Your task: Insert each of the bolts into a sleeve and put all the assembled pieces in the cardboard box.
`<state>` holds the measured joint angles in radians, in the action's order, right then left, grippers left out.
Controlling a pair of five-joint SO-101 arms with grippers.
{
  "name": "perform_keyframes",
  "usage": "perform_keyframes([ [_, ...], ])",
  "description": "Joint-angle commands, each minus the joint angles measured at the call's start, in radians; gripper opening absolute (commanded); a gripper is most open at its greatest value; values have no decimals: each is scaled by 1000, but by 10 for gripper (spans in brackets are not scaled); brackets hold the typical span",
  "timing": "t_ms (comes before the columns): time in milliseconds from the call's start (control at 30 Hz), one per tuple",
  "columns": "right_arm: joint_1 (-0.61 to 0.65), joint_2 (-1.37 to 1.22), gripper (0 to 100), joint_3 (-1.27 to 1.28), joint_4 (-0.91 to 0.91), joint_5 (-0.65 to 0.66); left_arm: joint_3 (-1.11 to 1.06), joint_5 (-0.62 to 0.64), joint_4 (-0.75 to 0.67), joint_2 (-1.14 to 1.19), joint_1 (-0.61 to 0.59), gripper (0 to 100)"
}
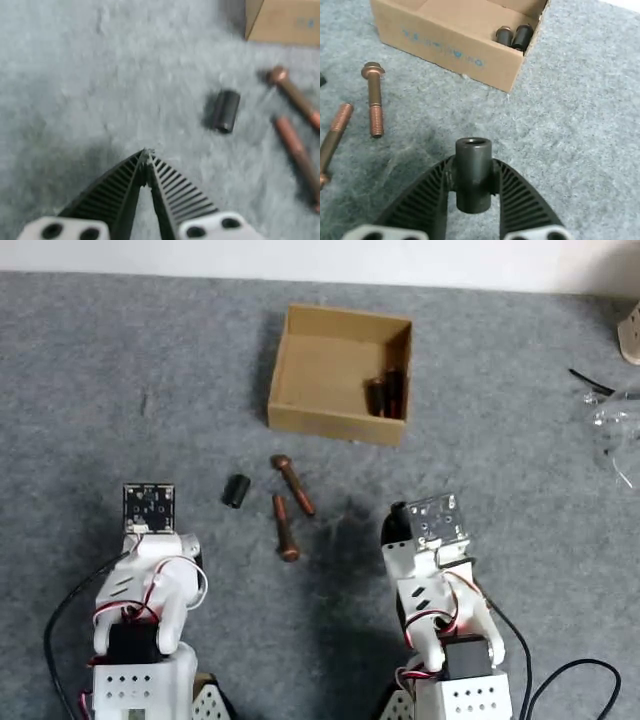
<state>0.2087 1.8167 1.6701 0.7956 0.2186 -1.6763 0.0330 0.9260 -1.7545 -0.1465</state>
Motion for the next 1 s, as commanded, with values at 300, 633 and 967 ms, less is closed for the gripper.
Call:
perform_keyframes([
  [300,-10,22,4,104,-36,-9,242,107,112,-13,76,6],
  [633,-10,21,4,104,-36,-9,280,304,107,-12,331,6],
  [967,-10,21,4,104,-36,-9,470,373,5,418,397,7],
])
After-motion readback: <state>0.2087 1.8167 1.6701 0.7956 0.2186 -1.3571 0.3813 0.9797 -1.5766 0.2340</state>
